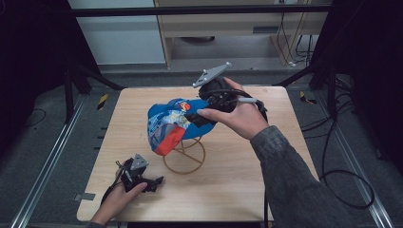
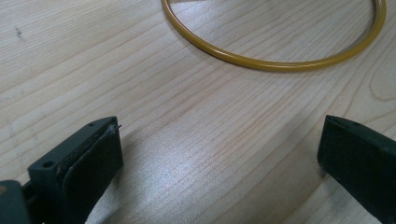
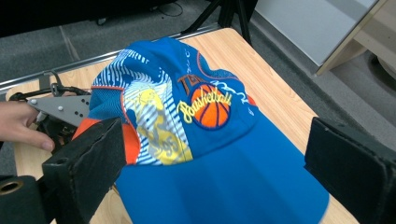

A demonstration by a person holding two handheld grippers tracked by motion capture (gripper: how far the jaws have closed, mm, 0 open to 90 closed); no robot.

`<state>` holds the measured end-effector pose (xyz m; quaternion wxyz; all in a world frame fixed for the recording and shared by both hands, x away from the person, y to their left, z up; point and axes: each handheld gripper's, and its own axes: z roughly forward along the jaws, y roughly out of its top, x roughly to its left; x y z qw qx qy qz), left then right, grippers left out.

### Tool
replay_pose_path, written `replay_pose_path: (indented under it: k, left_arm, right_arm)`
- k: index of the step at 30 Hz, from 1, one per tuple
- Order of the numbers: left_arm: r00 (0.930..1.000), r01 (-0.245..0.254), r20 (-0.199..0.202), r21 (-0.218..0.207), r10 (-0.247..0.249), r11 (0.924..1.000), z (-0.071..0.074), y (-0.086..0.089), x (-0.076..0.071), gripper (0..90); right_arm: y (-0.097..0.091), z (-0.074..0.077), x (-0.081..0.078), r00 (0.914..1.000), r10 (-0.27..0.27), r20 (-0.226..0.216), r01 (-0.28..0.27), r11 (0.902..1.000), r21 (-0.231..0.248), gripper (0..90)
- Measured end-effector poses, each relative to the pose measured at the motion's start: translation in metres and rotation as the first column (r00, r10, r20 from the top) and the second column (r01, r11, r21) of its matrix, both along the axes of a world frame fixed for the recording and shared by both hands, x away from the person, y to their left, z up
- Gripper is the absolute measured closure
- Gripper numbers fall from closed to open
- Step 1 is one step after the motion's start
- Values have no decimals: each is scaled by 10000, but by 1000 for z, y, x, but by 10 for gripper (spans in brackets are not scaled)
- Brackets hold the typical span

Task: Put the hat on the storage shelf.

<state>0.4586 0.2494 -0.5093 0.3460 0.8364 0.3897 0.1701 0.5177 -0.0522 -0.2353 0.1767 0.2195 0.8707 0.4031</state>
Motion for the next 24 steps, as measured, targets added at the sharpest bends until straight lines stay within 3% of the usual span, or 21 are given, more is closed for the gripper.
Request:
replay_pose_path:
  k: [5, 9, 24]
  left_arm:
    - [10000, -1, 0, -2, 1, 10000, 0, 0, 0, 0]
    - [10000, -3, -2, -4, 3, 10000, 0, 0, 0, 0]
    - [10000, 11, 10, 0, -11, 10000, 0, 0, 0, 0]
  right_arm:
    - [-11, 0, -6, 9999, 17, -149, -11, 9990, 436, 55]
    - [-19, 1, -13, 10000, -28, 2, 28, 9995, 304, 53]
    - [-58, -7, -28, 9976, -674, 168, 661, 9953, 710, 51]
